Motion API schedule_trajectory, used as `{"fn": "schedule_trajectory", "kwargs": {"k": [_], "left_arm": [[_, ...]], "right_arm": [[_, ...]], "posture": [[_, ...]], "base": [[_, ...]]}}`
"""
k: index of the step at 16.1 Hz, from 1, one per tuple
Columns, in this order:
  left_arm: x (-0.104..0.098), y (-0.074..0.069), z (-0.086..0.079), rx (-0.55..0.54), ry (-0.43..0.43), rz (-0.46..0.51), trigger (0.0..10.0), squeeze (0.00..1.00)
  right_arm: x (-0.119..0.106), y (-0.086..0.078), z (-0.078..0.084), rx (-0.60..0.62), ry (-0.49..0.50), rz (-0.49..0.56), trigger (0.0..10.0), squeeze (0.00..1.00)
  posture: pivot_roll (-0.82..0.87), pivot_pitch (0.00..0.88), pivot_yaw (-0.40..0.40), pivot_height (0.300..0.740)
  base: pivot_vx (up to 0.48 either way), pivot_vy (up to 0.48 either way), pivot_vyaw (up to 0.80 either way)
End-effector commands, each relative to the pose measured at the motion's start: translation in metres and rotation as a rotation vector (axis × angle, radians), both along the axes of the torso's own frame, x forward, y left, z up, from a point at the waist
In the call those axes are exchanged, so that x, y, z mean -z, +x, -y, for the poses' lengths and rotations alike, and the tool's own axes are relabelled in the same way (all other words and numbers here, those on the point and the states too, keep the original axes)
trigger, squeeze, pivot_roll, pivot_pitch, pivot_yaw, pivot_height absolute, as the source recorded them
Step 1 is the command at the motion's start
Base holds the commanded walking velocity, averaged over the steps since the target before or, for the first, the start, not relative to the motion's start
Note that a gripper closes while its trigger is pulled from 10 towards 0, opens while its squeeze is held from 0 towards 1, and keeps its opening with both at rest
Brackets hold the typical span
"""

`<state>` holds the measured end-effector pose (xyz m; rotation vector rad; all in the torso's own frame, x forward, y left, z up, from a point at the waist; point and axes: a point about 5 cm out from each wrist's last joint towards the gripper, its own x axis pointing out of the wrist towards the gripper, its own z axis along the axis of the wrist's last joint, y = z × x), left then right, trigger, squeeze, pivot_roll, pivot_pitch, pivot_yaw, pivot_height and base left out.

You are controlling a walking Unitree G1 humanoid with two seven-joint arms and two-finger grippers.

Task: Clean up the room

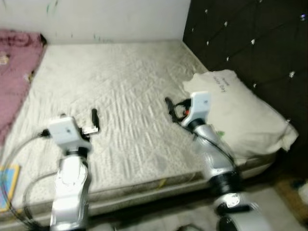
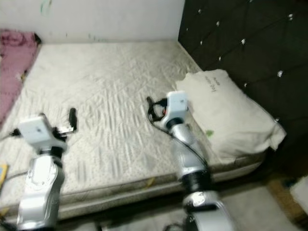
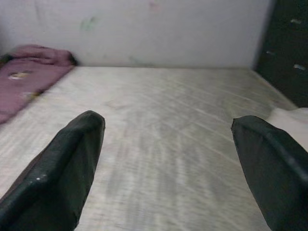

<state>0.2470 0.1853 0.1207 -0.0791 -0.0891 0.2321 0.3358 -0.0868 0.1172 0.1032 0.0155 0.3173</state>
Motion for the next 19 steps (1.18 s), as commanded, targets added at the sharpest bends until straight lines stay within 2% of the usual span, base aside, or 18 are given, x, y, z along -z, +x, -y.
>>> {"fn": "schedule_trajectory", "kwargs": {"k": [1,13,19], "left_arm": [[-0.003,0.002,0.005,0.016,-0.006,0.012,10.0,0.00],[-0.003,0.000,0.006,0.015,-0.011,0.012,10.0,0.00],[0.004,-0.021,-0.006,-0.005,-0.016,-0.010,10.0,0.00]], "right_arm": [[-0.009,0.004,0.005,0.004,-0.016,0.031,10.0,0.00],[-0.003,0.005,0.006,-0.001,-0.039,0.011,10.0,0.00],[-0.007,-0.002,0.015,-0.010,-0.037,0.026,10.0,0.00]], "posture": [[-0.01,0.000,-0.072,0.740],[-0.01,0.000,-0.078,0.740],[-0.01,0.000,-0.071,0.740]], "base": [[0.000,0.480,0.00],[0.000,0.480,0.00],[0.000,0.480,0.00]]}}
